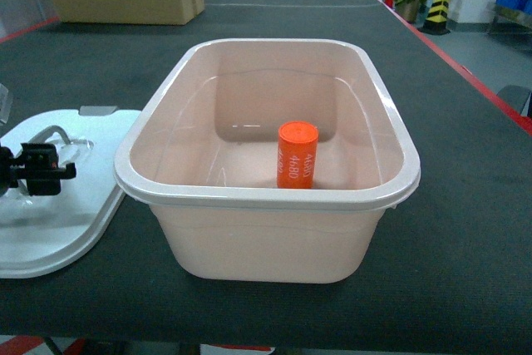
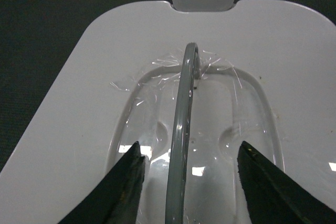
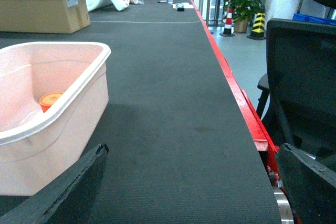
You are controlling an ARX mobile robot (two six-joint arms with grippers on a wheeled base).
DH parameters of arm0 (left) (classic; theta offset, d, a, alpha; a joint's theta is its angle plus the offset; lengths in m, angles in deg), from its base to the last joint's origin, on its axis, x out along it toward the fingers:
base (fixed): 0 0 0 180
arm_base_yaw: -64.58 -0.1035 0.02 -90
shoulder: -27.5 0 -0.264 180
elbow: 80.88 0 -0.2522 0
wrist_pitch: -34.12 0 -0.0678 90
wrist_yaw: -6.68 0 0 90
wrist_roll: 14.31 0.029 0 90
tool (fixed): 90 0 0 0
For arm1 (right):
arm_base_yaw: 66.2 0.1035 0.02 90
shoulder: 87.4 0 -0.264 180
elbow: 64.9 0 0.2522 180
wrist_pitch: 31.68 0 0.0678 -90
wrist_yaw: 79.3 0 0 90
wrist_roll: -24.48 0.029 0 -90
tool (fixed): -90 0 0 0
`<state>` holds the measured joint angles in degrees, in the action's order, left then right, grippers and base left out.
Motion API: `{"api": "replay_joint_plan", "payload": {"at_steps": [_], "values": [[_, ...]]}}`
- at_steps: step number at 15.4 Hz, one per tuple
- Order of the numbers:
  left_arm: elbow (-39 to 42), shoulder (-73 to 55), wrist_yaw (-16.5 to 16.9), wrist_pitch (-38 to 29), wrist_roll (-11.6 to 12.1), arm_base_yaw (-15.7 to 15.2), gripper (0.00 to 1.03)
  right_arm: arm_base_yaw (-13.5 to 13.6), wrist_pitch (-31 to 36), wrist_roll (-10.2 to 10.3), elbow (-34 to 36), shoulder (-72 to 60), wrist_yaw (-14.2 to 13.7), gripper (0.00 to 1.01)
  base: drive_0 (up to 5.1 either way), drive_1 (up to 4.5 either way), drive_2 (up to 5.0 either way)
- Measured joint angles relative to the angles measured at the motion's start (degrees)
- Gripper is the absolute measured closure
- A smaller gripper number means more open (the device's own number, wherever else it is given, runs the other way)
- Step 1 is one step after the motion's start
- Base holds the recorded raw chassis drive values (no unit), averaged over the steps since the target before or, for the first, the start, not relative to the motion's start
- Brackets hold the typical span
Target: Pick capacitor and pack into box
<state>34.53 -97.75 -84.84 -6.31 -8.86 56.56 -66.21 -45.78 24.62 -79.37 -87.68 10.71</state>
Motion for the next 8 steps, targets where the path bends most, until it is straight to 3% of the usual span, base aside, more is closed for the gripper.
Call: {"api": "replay_joint_plan", "payload": {"at_steps": [5,8], "values": [[0.68,0.44,0.33,-0.50,1.36,-0.09,1.01,0.00,0.02,0.00,0.00,0.00,0.00,0.03,0.0,0.00,0.0],[2.97,8.52,0.57,0.33,0.09,-0.90,1.01,0.00,0.04,0.00,0.00,0.00,0.00,0.03,0.0,0.00,0.0]]}}
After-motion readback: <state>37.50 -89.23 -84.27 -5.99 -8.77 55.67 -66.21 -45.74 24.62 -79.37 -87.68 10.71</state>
